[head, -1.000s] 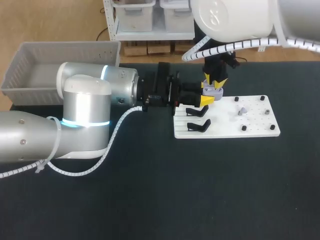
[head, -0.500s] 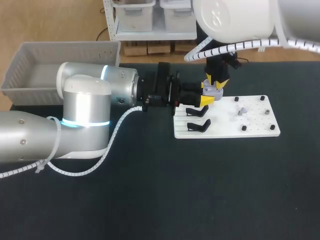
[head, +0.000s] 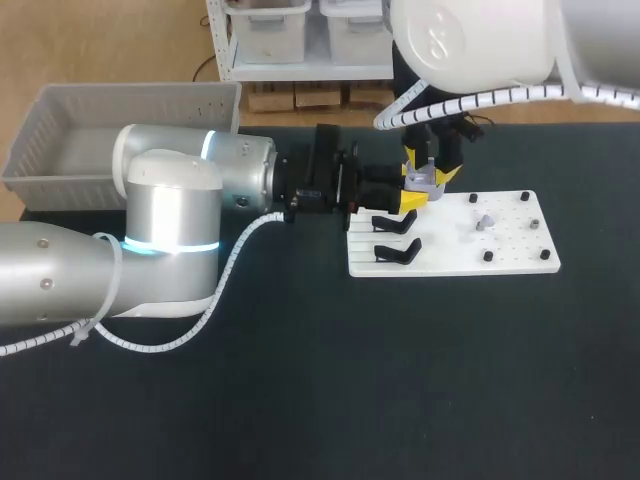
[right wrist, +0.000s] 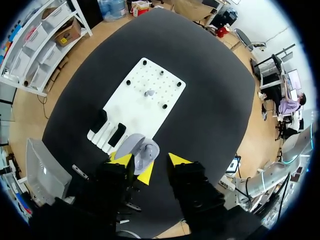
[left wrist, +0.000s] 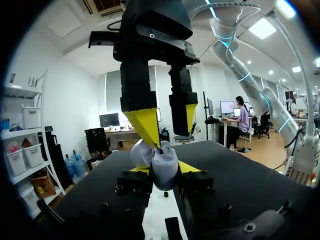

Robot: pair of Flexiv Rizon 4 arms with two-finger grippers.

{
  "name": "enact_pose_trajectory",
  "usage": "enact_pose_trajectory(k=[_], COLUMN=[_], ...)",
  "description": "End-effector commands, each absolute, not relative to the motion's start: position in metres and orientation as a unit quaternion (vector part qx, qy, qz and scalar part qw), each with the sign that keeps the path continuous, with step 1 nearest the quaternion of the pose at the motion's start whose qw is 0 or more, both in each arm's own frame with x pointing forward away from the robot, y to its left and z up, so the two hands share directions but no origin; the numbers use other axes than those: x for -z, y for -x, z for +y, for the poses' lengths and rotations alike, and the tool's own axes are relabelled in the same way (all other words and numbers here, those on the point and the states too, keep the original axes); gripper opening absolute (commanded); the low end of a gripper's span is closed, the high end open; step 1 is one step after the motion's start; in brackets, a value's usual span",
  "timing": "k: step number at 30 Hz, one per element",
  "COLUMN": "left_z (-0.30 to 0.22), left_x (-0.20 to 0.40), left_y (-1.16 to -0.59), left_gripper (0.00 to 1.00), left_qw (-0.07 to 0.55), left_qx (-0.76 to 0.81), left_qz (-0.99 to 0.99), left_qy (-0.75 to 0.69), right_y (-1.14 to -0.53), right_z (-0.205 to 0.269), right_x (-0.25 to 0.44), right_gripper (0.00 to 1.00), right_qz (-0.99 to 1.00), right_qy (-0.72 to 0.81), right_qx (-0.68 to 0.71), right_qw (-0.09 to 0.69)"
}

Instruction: Pick up each earbud case from the left stands, insert the matching earbuds, close the lid, and place the case in the box.

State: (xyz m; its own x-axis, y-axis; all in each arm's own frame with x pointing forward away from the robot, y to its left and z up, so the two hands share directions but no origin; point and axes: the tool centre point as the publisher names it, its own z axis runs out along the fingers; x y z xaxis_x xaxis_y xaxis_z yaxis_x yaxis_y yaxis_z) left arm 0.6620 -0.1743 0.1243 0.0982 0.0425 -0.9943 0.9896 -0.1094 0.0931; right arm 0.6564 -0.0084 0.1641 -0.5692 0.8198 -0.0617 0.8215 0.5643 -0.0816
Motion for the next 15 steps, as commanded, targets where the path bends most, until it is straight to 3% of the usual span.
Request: enact_pose_trajectory(k=[1, 4, 5, 6, 15], left_z=[-0.175, -0.175, -0.175, -0.175, -0.175], left_x=[-0.124, -0.124, -0.124, -0.124, -0.124], left_y=[-0.66, -0.66, -0.66, -0.66, -0.66], left_gripper=[0.0, 0.0, 0.0, 0.0, 0.0], left_qw=[0.486, 0.486, 0.486, 0.486, 0.486], left_qx=[0.488, 0.488, 0.488, 0.488, 0.488], left_qz=[0.46, 0.46, 0.46, 0.46, 0.46], left_qy=[-0.561, -0.561, -0.561, -0.561, -0.561], right_y=[-0.629, -0.615, -0.611, -0.608, -0.593], right_z=[-0.014, -0.019, -0.023, -0.027, -0.071], right_x=[-0.177, -0.188, -0.192, -0.194, -0.2], right_gripper=[0.95, 0.75, 0.52, 0.47, 0.26], right_qz=[0.896, 0.905, 0.909, 0.912, 0.921], right_qy=[-0.443, -0.421, -0.409, -0.402, -0.373], right_qx=[0.019, -0.004, -0.018, -0.019, -0.058], right_qw=[0.035, 0.063, 0.07, 0.082, 0.094])
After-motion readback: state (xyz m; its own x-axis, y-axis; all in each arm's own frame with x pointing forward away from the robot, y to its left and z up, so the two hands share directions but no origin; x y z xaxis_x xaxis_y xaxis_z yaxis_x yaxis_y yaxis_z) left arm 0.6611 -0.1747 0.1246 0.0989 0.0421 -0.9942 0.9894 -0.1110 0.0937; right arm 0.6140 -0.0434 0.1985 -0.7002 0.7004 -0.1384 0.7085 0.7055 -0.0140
